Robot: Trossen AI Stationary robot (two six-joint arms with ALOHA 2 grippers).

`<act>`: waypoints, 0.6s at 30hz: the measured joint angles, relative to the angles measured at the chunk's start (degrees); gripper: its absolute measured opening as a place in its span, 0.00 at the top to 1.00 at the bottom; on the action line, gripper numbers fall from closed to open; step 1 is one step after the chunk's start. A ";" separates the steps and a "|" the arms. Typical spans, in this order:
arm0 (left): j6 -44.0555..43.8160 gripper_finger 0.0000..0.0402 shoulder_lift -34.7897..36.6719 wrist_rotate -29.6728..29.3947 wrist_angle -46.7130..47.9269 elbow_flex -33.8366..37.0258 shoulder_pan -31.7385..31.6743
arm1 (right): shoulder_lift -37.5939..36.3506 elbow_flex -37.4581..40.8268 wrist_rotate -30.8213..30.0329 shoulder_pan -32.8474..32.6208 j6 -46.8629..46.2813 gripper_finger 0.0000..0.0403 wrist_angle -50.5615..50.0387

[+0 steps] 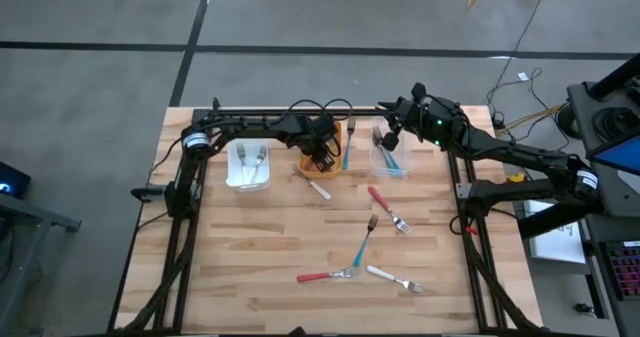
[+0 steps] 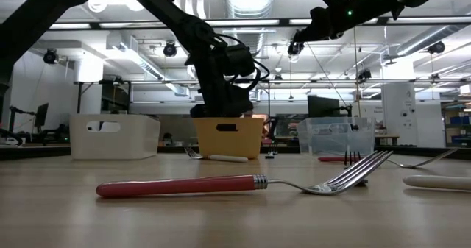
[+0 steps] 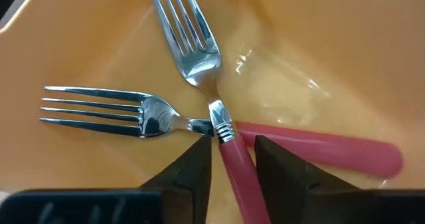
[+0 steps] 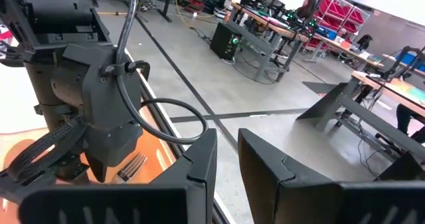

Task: Sort silverware by color (type)
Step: Put the pink fork into the yellow bin

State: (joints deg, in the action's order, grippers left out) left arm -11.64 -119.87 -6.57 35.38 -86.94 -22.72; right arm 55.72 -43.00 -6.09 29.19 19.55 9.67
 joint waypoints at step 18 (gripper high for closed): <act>-2.99 1.00 0.52 -0.95 0.33 -0.59 0.00 | -0.02 0.02 -0.02 0.00 0.68 0.87 -0.37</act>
State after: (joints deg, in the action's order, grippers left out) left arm -14.63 -119.36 -7.52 35.71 -87.53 -22.72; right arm 55.70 -42.98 -6.11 29.19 20.23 9.30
